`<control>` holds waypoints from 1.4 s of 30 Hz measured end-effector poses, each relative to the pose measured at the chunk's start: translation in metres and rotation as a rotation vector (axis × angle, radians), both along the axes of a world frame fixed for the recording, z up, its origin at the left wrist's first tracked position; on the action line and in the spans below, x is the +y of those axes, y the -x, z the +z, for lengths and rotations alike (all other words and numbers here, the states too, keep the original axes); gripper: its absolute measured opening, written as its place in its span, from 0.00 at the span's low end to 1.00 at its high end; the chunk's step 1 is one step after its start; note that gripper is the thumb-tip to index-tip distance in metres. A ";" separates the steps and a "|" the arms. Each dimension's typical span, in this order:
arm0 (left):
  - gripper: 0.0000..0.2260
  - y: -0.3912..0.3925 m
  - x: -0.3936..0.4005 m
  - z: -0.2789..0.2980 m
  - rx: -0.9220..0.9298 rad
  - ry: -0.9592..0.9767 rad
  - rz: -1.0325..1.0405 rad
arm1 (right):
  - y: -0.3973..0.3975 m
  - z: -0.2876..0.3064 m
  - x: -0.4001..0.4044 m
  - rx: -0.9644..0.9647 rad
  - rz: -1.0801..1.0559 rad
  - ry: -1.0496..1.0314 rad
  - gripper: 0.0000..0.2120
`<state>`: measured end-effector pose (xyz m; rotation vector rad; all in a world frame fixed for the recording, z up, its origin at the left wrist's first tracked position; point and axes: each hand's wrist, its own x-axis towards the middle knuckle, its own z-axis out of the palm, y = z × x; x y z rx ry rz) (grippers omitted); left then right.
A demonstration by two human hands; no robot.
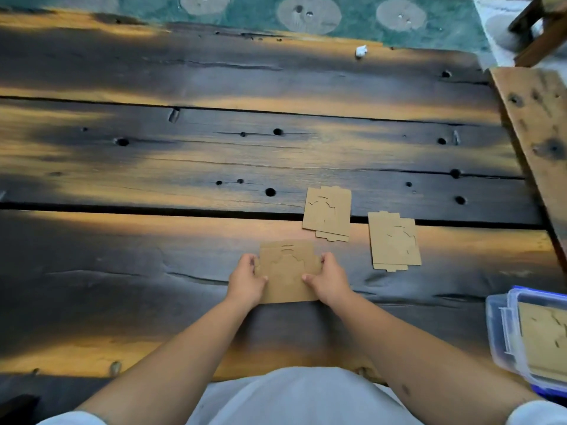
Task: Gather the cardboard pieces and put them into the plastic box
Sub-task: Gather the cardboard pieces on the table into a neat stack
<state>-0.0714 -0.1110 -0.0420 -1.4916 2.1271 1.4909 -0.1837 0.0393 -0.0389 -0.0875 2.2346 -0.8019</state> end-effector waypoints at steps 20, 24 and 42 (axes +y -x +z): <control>0.10 0.121 0.128 0.019 0.035 -0.035 -0.201 | 0.093 0.028 0.148 0.023 -0.236 -0.028 0.24; 0.11 0.161 0.147 0.017 0.029 0.001 -0.230 | 0.128 0.022 0.166 0.015 -0.284 -0.013 0.22; 0.15 0.226 0.165 -0.009 -0.110 -0.036 -0.186 | 0.191 -0.011 0.169 -0.117 -0.316 -0.057 0.22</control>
